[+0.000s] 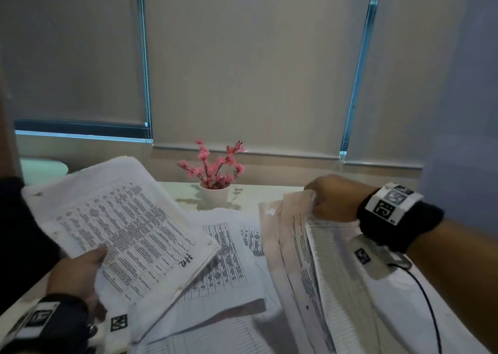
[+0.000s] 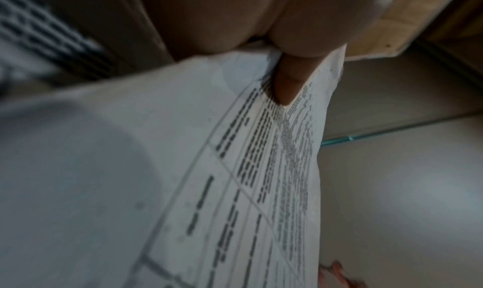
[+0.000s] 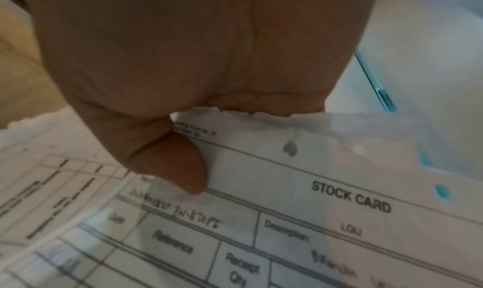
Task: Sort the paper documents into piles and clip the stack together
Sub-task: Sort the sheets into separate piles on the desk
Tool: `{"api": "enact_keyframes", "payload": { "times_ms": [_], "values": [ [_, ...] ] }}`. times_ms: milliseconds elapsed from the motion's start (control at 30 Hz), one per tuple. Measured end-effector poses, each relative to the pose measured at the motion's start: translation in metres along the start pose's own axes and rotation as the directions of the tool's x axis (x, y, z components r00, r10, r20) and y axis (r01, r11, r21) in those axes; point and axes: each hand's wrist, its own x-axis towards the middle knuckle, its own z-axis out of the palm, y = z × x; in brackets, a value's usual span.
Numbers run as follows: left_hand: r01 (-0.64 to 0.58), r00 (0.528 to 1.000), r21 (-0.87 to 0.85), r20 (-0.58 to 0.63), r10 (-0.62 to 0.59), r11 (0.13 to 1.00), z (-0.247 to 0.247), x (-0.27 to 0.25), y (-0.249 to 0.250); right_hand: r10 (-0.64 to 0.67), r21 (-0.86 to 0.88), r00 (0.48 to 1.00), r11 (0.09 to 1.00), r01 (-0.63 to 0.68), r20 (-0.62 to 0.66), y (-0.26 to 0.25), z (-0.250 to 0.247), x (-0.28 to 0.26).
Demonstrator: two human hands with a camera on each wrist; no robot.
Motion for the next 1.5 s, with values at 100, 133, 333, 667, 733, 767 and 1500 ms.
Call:
{"api": "enact_keyframes", "payload": {
  "times_ms": [100,133,333,667,733,767,1500],
  "values": [
    [-0.082,0.994,0.177,0.08,0.068,0.981,0.034,-0.038,0.023,0.011,0.093,0.993,0.996,0.0,-0.117,-0.004,-0.036,-0.005],
    [-0.137,0.985,0.196,0.131,0.112,0.971,0.046,-0.054,0.029,-0.006,0.103,0.989,0.994,0.022,-0.149,-0.008,-0.046,-0.006],
    [-0.368,0.888,0.334,0.403,0.222,0.868,0.1,-0.083,0.042,-0.188,0.029,0.936,0.978,0.206,-0.298,-0.041,-0.071,0.006],
    [-0.604,0.667,0.33,0.708,0.233,0.725,0.126,-0.134,0.054,-0.321,-0.144,0.848,0.947,0.287,-0.421,-0.052,-0.067,0.009],
    [-0.603,0.665,0.352,0.718,0.208,0.716,0.124,-0.136,0.054,-0.295,-0.097,0.869,0.955,0.28,-0.397,-0.053,-0.067,0.009],
    [-0.589,0.674,0.364,0.714,0.19,0.722,0.123,-0.139,0.053,-0.278,-0.077,0.875,0.96,0.27,-0.395,-0.053,-0.067,0.009],
    [-0.382,0.88,0.294,0.405,0.248,0.876,0.115,-0.137,0.029,0.447,0.882,0.808,0.435,0.179,-0.384,-0.032,0.037,0.015]
  ]
}}
